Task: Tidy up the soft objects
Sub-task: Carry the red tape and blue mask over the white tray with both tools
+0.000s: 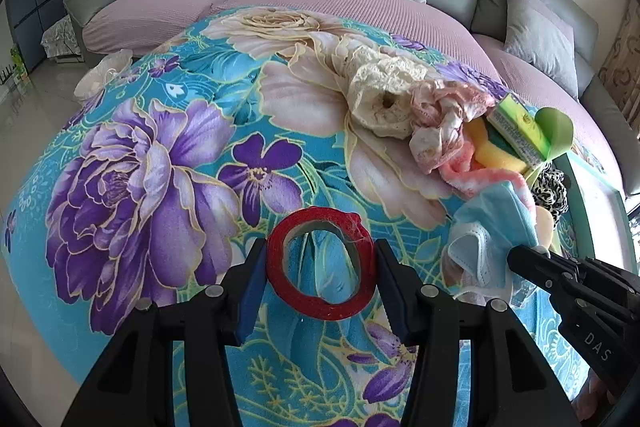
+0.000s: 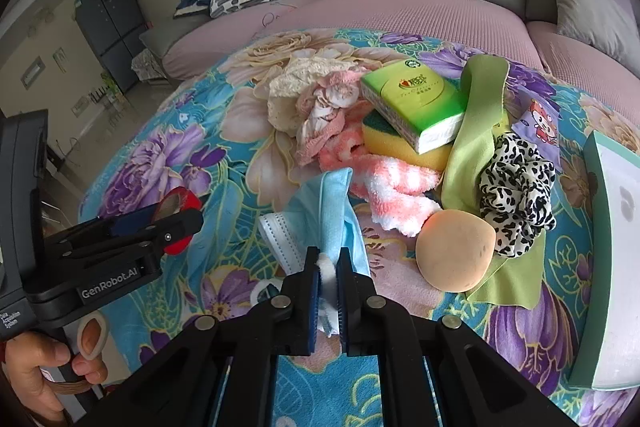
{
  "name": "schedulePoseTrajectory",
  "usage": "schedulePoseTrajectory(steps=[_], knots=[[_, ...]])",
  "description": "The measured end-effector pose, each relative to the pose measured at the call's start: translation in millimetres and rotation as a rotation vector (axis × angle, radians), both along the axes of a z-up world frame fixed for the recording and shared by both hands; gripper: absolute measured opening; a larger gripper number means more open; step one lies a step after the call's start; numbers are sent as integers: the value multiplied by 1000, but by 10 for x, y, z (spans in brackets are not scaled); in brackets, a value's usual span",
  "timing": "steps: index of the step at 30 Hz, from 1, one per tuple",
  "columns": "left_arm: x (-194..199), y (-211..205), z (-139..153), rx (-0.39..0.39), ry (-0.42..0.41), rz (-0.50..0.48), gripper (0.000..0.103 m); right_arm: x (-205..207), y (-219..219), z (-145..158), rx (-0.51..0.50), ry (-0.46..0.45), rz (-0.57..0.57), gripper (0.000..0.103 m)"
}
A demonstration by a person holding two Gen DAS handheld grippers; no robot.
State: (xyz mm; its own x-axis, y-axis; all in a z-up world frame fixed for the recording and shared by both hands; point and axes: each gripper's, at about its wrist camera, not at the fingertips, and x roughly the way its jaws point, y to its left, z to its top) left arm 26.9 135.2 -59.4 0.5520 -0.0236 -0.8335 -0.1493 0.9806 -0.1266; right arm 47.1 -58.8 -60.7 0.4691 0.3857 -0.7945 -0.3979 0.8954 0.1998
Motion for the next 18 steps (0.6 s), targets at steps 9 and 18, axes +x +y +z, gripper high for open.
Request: schedulePoseTrajectory(steps=[9,18], knots=[[-58,-102,307,29,-50,-15,54,-191,-315,382,112,-78,-59,8],[70,-621,891,61,-141,-131,54,-215,-1068,911,103,-196,-291,8]])
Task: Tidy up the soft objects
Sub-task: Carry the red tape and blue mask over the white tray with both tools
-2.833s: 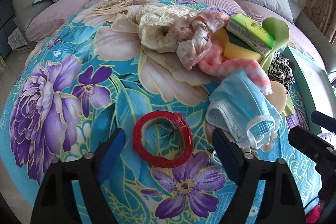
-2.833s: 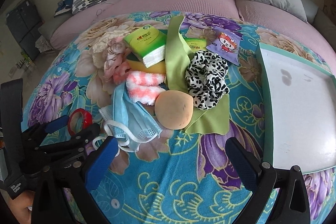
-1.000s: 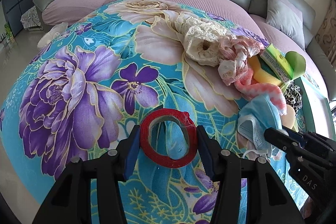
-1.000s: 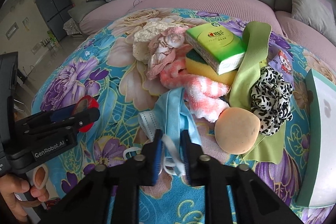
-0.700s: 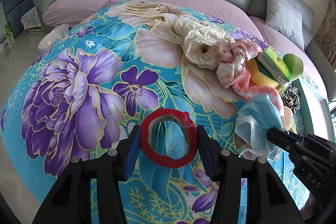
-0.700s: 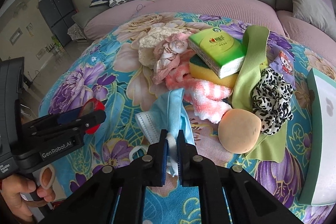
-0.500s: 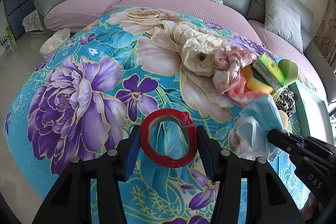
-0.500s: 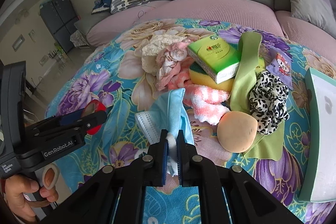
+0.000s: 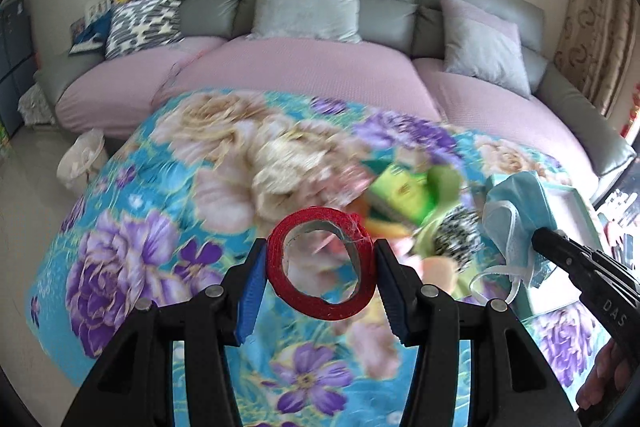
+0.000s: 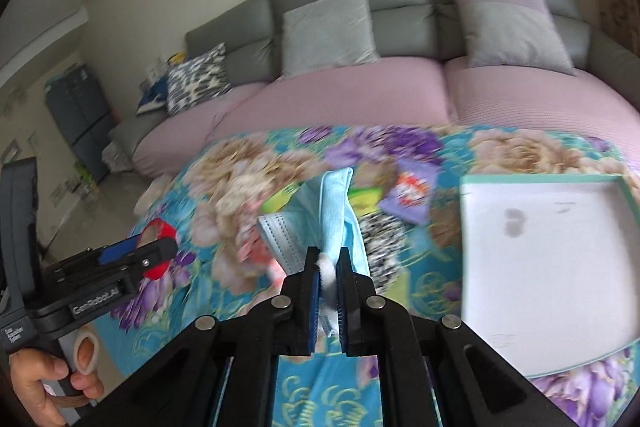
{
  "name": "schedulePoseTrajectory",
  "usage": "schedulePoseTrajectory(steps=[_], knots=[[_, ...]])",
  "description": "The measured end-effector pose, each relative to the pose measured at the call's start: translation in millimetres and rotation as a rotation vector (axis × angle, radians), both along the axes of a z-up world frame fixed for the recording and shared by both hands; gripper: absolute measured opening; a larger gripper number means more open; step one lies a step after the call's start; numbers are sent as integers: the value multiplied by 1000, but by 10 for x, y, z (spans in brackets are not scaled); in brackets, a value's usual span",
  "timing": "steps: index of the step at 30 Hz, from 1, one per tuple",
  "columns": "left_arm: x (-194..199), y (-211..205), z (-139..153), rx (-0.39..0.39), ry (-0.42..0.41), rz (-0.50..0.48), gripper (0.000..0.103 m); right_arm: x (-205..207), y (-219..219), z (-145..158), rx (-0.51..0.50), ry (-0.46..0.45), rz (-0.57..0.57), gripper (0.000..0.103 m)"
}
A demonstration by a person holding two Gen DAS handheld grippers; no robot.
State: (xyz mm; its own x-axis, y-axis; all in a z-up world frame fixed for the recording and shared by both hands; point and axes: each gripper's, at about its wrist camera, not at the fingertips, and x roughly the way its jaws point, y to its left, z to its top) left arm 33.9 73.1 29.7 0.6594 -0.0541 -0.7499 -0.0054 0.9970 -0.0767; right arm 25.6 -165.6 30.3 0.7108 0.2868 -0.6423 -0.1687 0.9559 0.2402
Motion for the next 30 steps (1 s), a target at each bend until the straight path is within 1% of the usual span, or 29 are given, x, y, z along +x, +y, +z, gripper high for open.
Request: schedulePoseTrajectory(steps=[2,5,7,9,13,16,18,22,24,27,30], knots=[[86,-206,132,2,-19,-42,54,20,-182,99,-19,-15,-58,8],[197,-523,291,-5,-43,-98,54,60,-447,227,-21,-28,-127,8],[276,-766,389,-4,-58,-136,54,74,-616,280,-35,-31,-172,8],[343,-998,462,-8,-70,-172,54,102,-810,302,-20,-25,-215,8],[422,-1415,554,-15,-79,-236,54,144,-1165,253,29,-7,-282,8],[500,-1692,582,-18,-76,-272,54,195,-1419,168,47,27,-341,8],[563,-1845,574,-20,-69,-289,54,211,-1608,129,51,44,-389,8],[689,-2150,478,-38,-45,-320,54,264,-1903,60,17,59,-486,8],[754,-2328,394,-48,-35,-334,54,293,-2035,-5,13,69,-529,8],[851,-2553,242,-41,-23,-355,54,310,-2213,-90,6,86,-590,8],[971,-2762,42,-37,9,-375,54,345,-2352,-144,-11,93,-634,8]])
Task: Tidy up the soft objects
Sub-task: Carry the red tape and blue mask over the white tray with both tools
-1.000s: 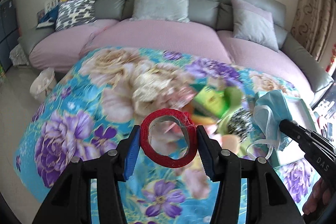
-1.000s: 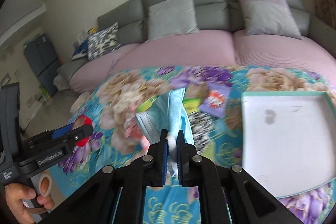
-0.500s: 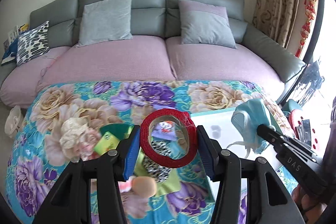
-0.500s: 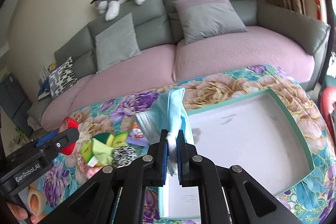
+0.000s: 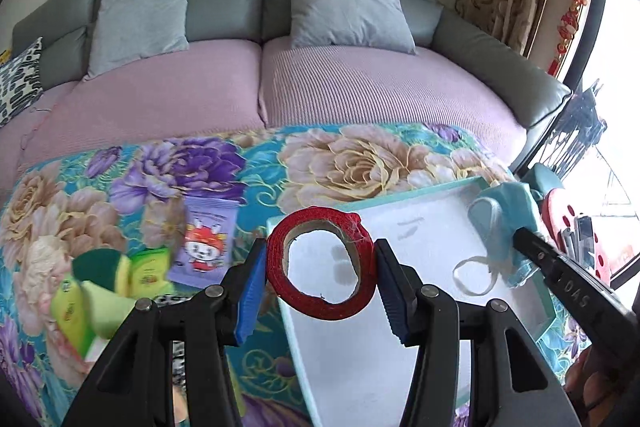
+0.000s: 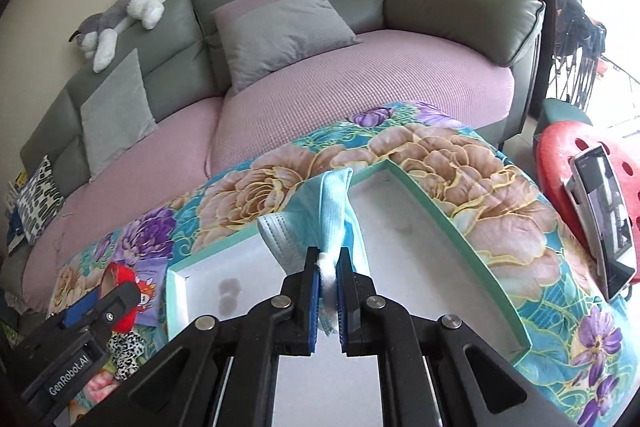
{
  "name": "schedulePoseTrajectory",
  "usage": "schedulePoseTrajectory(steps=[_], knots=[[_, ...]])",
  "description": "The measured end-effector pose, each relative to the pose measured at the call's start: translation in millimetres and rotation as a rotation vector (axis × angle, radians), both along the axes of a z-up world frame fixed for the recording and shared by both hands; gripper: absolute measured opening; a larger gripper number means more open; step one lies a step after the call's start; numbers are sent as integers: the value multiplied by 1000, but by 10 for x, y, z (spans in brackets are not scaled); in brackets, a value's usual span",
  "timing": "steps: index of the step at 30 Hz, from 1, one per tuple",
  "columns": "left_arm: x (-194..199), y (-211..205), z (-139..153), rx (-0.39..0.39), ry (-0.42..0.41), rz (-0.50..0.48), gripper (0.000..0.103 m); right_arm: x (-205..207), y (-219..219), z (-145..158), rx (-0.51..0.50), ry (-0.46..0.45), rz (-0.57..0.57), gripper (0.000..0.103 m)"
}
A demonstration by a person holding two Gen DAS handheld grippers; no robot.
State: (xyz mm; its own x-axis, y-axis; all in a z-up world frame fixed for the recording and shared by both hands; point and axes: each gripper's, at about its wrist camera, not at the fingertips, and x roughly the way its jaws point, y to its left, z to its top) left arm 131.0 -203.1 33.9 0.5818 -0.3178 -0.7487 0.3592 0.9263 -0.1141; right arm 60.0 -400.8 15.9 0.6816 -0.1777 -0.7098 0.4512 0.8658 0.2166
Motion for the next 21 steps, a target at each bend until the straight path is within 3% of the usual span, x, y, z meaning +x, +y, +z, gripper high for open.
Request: schedulePoseTrajectory(steps=[8,18,19,21], knots=[[215,-344,-352,17,49,-37,54,68,-213,-91,-29,18,-68,8],[343,-532,-523,25,78,-56,54,120,-264,-202,-41,64,-82,12],[343,-533,-519,23,77,-58,56,121,-260,-202,-44,70,-81,12],[343,-531,-510,25,72,-56,76,126,-257,-211,-50,82,-82,14]])
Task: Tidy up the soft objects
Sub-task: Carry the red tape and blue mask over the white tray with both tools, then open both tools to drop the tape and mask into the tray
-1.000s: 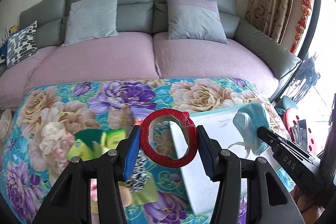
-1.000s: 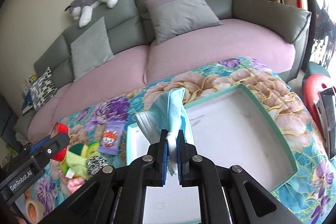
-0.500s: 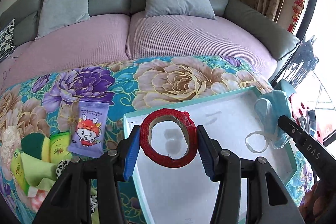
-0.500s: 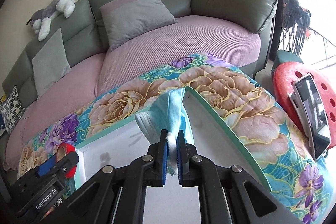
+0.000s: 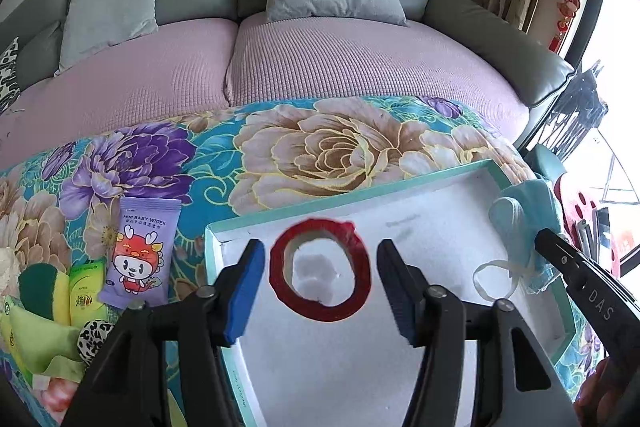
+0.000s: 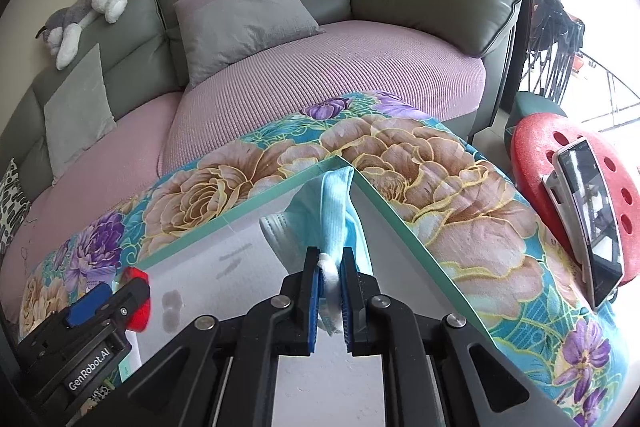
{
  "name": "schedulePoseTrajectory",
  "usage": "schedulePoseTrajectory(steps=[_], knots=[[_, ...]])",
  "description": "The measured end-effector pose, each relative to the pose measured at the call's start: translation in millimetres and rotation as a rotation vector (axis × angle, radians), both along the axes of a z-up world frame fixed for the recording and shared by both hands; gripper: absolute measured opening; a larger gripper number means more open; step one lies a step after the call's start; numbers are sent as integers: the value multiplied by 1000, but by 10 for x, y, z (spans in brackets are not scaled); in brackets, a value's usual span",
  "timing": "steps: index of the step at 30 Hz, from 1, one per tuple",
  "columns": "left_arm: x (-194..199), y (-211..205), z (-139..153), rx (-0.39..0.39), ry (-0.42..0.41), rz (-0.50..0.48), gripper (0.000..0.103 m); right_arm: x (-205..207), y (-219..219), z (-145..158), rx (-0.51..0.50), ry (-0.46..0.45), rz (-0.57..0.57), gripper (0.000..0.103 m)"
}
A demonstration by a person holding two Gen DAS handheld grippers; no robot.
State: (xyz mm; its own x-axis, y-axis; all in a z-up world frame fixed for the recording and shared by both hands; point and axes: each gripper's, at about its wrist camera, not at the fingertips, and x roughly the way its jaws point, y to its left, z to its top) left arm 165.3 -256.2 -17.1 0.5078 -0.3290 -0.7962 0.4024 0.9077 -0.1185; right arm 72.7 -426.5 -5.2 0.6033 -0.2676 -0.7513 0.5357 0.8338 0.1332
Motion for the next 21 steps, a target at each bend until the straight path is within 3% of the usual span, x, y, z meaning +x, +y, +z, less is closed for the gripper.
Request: schedulePoseTrajectory(steps=[1,2,4,7,9,11,15,21], knots=[[-2,7,7,2,-3,4,81,1,6,0,-8,8,-3,20],[-1,15,14,2,-7,9,87,2,10,-3,-15,16,-5,34],[-2,41,38,-7,-15,19,88,4,11,-12,-18,31,-5,58],[-11,67,78,-18,-26,27,92,7,18,-31,-14,50,0,66],[-17,81,87,-19,-32,32,102,15,31,-45,-26,69,4,81],[-25,104,82,-11,-45,45,102,14,42,-50,-37,79,8,103],[-16,166,66,49,-81,93,102,11,67,-46,-69,110,2,103],[25,292,51,68,-72,147,102,0,63,-58,-67,126,-2,103]])
